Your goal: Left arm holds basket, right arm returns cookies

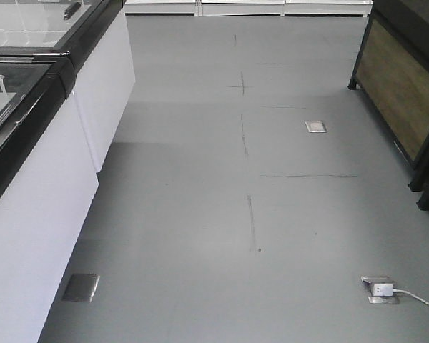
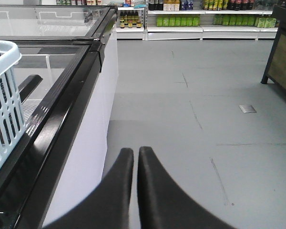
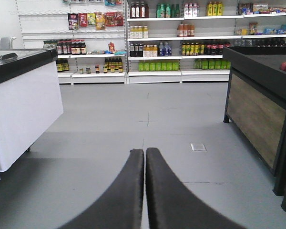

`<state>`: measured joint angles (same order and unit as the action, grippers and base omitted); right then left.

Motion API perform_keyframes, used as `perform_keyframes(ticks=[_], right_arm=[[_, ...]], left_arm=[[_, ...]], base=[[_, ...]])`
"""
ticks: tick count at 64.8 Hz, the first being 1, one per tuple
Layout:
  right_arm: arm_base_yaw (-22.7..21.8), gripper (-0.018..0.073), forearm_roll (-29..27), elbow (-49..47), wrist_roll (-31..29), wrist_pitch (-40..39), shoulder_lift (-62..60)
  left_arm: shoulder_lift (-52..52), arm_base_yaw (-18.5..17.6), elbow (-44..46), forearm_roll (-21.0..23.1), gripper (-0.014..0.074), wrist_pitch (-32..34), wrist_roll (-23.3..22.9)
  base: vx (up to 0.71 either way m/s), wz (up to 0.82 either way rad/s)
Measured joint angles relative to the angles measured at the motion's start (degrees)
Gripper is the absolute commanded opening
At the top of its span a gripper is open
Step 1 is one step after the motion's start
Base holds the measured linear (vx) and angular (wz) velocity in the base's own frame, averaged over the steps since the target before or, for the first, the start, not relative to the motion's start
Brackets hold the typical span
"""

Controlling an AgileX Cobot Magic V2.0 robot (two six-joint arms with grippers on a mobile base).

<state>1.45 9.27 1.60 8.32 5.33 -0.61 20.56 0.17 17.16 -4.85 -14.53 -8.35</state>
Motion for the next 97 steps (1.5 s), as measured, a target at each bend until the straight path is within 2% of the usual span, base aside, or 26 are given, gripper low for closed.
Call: perform_keyframes(ticks=[27, 45, 50, 57, 60, 65, 74, 87, 97], right_arm=[[0.0, -0.0008, 0.0, 0.0, 0.0, 0.0, 0.0], [0.0, -0.0008, 0.0, 0.0, 0.0, 0.0, 0.0], [0.0, -0.0008, 0.0, 0.0, 0.0, 0.0, 0.0], [0.0, -0.0008, 0.0, 0.0, 0.0, 0.0, 0.0], [0.0, -0.0008, 0.0, 0.0, 0.0, 0.0, 0.0], [0.0, -0.0008, 0.0, 0.0, 0.0, 0.0, 0.0], [0.0, -0.0008, 0.0, 0.0, 0.0, 0.0, 0.0], [0.0, -0.0008, 0.0, 0.0, 0.0, 0.0, 0.0], [0.0, -0.0008, 0.0, 0.0, 0.0, 0.0, 0.0]], left_arm=[[0.0, 0.0, 0.0, 0.0, 0.0412, -0.13, 0.0], [0.0, 0.0, 0.0, 0.0, 0.0433, 1.91, -0.71], [0.0, 0.0, 0.0, 0.46, 0.0433, 1.98, -3.8], [0.0, 0.0, 0.71, 1.35, 0.0433, 1.33, -10.86], [0.3, 0.0, 1.96, 1.51, 0.0433, 0.22, -13.49], [1.83, 0.0, 5.35, 1.56, 0.0433, -2.84, -15.37], [8.07, 0.0, 12.95, 1.56, 0.0433, -11.4, -16.2], [22.58, 0.0, 23.83, 1.58, 0.0433, -23.22, -17.54], [31.6, 0.0, 31.15, 5.43, 0.0433, -30.06, -17.75]], base=[[0.0, 0.0], [0.0, 0.0], [0.0, 0.0], [0.0, 0.0], [0.0, 0.0], [0.0, 0.0], [0.0, 0.0], [0.0, 0.0], [0.0, 0.0]])
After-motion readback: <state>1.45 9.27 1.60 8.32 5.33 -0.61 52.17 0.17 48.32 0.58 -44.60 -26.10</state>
